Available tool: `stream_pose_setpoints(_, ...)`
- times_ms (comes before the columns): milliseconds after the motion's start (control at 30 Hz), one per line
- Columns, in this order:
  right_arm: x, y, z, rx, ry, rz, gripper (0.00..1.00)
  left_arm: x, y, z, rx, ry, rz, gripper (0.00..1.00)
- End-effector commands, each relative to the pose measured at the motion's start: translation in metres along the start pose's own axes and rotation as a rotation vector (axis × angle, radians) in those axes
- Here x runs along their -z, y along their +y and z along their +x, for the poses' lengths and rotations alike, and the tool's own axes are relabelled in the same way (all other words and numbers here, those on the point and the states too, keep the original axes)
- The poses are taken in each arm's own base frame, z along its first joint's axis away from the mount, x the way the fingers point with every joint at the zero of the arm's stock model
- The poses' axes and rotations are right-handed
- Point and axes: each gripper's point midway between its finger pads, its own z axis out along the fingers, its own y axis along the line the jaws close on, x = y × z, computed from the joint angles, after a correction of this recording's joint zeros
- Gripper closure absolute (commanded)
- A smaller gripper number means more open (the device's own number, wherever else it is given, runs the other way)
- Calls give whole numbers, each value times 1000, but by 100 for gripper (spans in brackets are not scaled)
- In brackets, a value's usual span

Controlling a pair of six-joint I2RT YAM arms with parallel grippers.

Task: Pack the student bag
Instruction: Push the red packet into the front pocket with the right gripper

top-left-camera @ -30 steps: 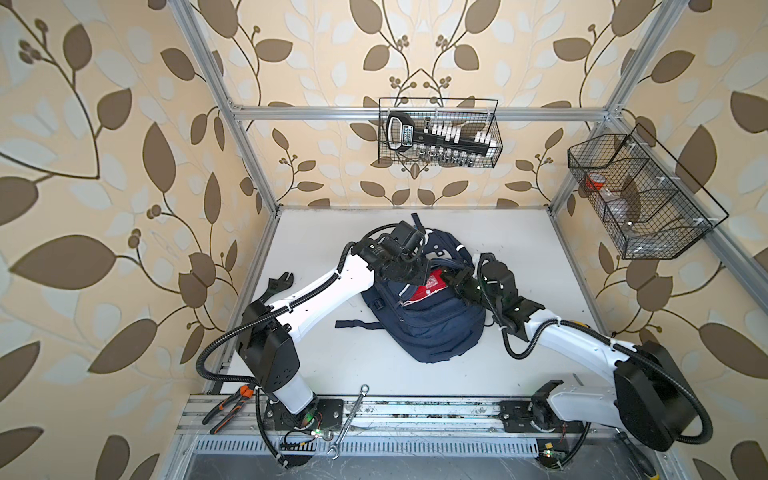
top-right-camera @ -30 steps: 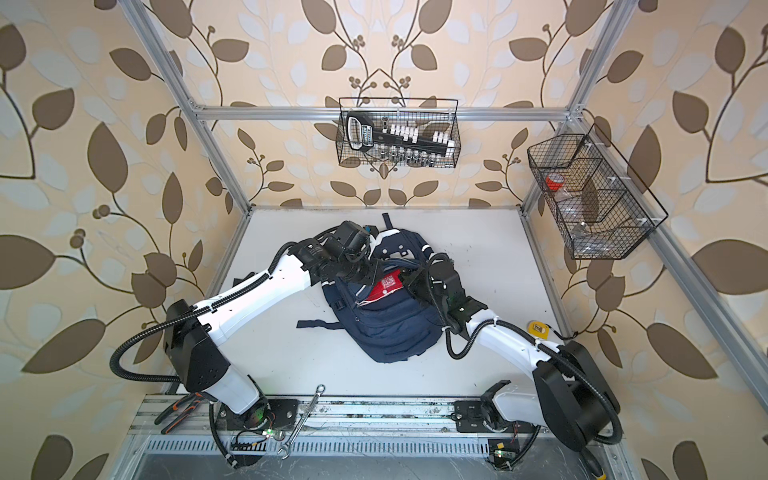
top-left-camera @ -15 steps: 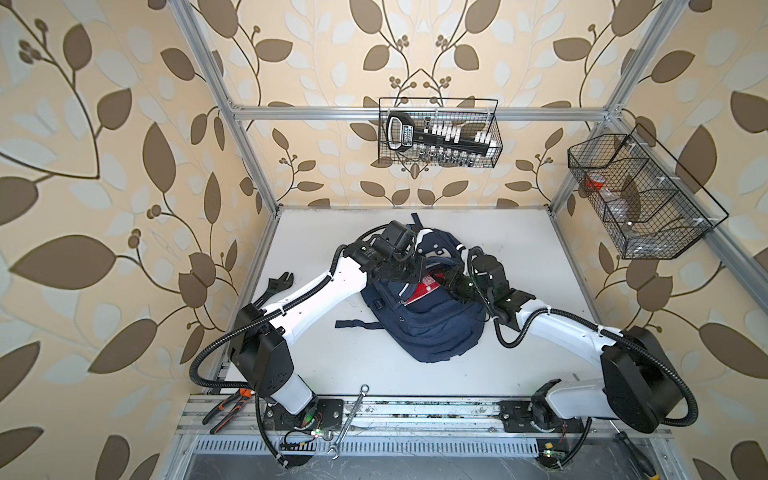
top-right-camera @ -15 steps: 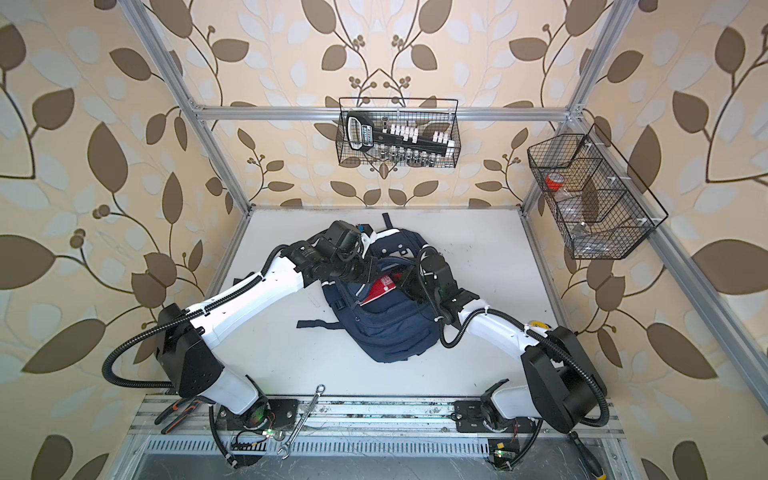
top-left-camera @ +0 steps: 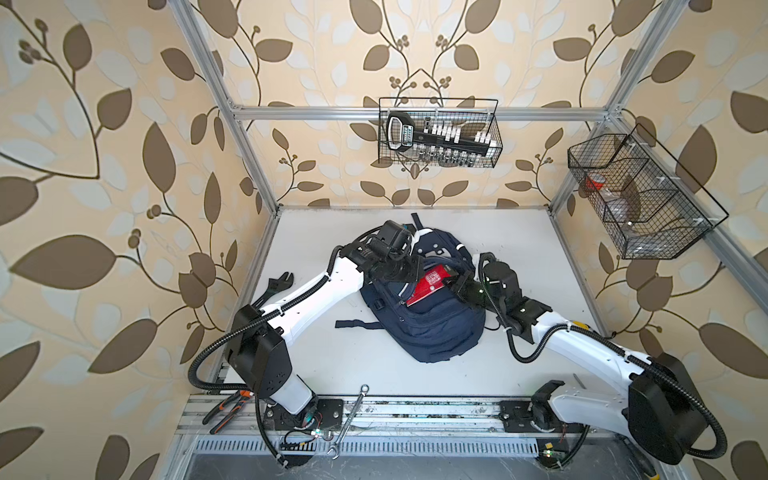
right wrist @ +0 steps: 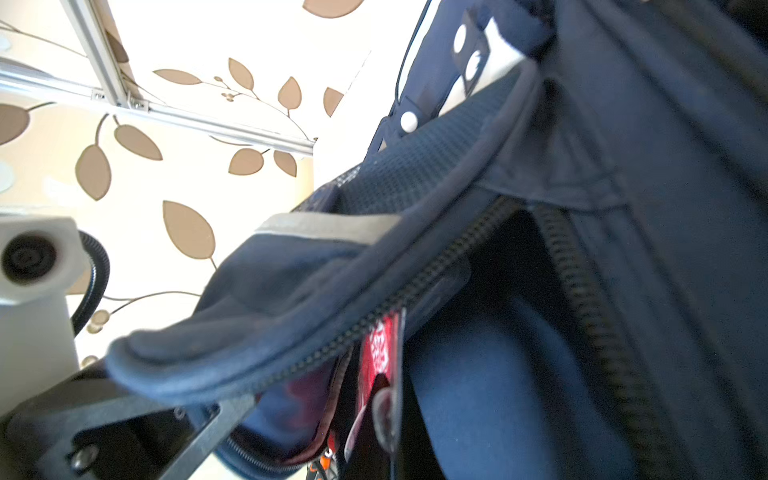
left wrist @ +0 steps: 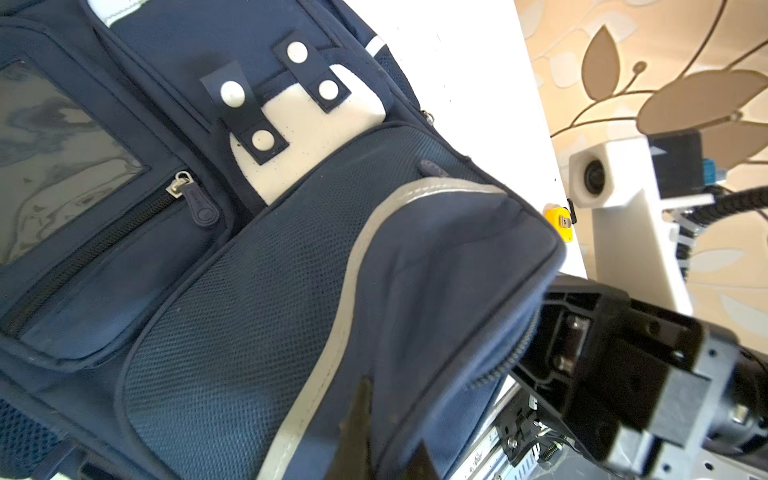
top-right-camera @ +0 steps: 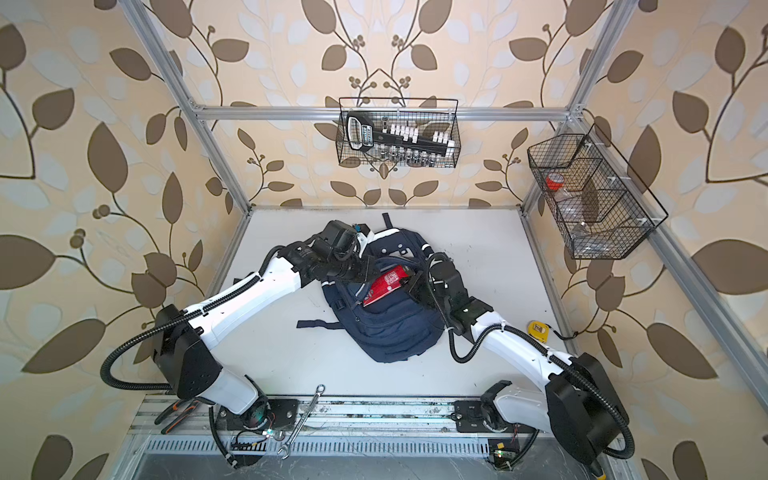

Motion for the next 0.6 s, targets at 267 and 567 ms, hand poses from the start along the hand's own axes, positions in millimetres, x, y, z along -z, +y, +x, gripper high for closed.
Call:
stream_pose_setpoints(267,-45,4,-7,-77,-42,21,100,33,-37,-28,-4,-119,164,100)
stream_pose_setpoints(567,-7,-19,7,31,-21,195,37,14,-7,-23,104,-69,64,65)
